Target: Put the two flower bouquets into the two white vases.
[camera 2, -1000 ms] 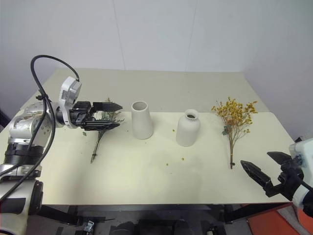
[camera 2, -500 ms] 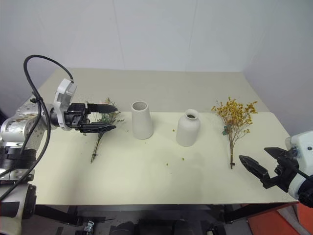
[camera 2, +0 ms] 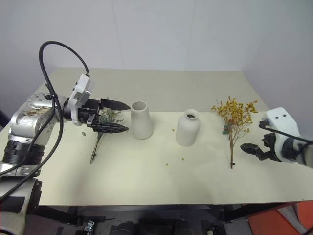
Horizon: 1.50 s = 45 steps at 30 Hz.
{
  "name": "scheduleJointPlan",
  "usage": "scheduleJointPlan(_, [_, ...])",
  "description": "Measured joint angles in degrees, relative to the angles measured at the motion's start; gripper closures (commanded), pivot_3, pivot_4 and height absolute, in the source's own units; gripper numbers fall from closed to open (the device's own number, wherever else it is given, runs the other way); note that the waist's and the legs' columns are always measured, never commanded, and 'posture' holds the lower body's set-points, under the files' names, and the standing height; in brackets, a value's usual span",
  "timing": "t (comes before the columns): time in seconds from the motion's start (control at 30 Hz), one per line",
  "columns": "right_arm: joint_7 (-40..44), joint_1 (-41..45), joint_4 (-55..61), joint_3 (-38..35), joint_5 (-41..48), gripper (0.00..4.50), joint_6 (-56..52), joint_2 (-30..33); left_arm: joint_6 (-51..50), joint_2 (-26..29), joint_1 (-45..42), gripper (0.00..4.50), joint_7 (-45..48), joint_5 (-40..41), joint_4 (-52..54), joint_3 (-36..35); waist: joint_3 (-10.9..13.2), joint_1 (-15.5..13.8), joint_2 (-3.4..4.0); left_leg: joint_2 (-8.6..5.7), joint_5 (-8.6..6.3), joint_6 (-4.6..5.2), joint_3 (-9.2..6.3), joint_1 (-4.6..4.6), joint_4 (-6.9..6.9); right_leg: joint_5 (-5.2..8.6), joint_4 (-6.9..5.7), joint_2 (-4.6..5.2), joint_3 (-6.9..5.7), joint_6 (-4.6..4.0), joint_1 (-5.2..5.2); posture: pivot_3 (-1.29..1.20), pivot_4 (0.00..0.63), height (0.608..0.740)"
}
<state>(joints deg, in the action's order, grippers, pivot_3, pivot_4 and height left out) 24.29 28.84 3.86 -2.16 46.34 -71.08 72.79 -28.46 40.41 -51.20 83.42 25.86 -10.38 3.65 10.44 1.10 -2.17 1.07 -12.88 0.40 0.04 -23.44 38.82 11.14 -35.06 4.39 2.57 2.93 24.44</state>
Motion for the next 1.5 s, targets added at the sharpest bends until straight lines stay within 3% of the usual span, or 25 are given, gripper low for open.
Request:
scheduleJointPlan(0.17, [8.03, 17.54, -15.96, 15.05, -9.79, 0.00, -4.08, -5.85, 2.06, -2.27, -0.21, 0.03, 0.92, -0.18, -1.95, 1.03, 0.01, 0.11, 0.02, 0.00, -0.01, 0.01, 0.00, -0.08, -0.02, -0.14, -0.01, -0.02, -0.01, -0.22, 0.10, 0.00, 0.150, 0.740])
scheduleJointPlan(0.37, [19.61, 28.98, -31.51, 28.04, -19.50, 0.00, -5.54, -11.86, 4.58, -3.65, 0.35, 0.03, 1.15, -1.20, -2.89, 1.87, 0.03, -0.06, 0.06, -0.02, -0.01, 0.02, -0.01, -0.52, 0.02, -0.20, -0.11, -0.01, -0.02, -0.26, 0.55, 0.00, 0.150, 0.740])
scheduleJointPlan(0.57, [28.50, 33.28, -42.01, 34.27, -26.68, 0.00, -3.47, -16.66, 5.08, -3.71, 0.96, 0.03, 1.38, -1.27, -3.17, 1.93, 0.07, -0.10, 0.13, -0.05, 0.00, 0.03, -0.02, -0.80, 0.09, -0.23, -0.18, 0.01, -0.03, -0.24, 0.81, 0.00, 0.150, 0.740])
scheduleJointPlan(0.87, [35.61, 38.09, -55.70, 35.86, -37.20, 0.00, 2.34, -24.14, 5.63, -3.50, 2.70, 0.03, 1.04, -1.28, -3.01, 1.92, 0.08, 0.15, 0.16, -0.07, 0.00, 0.02, -0.03, -0.72, 0.16, -0.24, -0.49, 0.00, -0.03, -0.25, 0.82, 0.00, 0.150, 0.740])
scheduleJointPlan(0.97, [37.29, 39.00, -58.22, 35.86, -39.57, 0.55, 3.58, -25.12, 5.68, -3.32, 3.06, 0.00, 1.01, -1.32, -2.96, 1.92, 0.08, 0.22, 0.17, -0.07, 0.00, 0.02, -0.03, -0.67, 0.20, -0.24, -0.62, 0.00, -0.02, -0.25, 0.81, 0.00, 0.150, 0.740])
scheduleJointPlan(1.17, [40.39, 39.85, -62.19, 35.30, -44.43, 2.64, 5.96, -26.87, 5.68, -2.53, 3.31, 0.00, 0.98, -1.30, -2.86, 1.92, 0.09, 0.61, 0.17, -0.07, 0.04, -0.02, -0.06, -0.57, 0.21, -0.23, -0.79, -0.01, -0.02, -0.26, 0.79, 0.00, 0.150, 0.740])
scheduleJointPlan(1.37, [42.38, 39.86, -62.90, 34.59, -46.79, 4.45, 6.79, -27.54, 5.68, -2.31, 3.54, 0.00, 0.98, -1.29, -2.86, 1.92, 0.09, 1.35, 0.17, -0.08, 0.04, -0.03, -0.08, -0.53, 0.21, -0.23, -0.82, -0.01, -0.02, -0.26, 0.77, 0.00, 0.150, 0.740])
scheduleJointPlan(1.5, [44.21, 39.85, -62.75, 34.36, -47.50, 4.49, 6.65, -27.61, 5.71, -2.29, 3.54, 0.00, 0.98, -1.29, -2.86, 1.92, 0.09, 1.58, 0.18, -0.08, 0.04, -0.03, -0.07, -0.52, 0.21, -0.23, -0.83, -0.01, 0.00, -0.26, 0.78, 0.00, 0.150, 0.740])
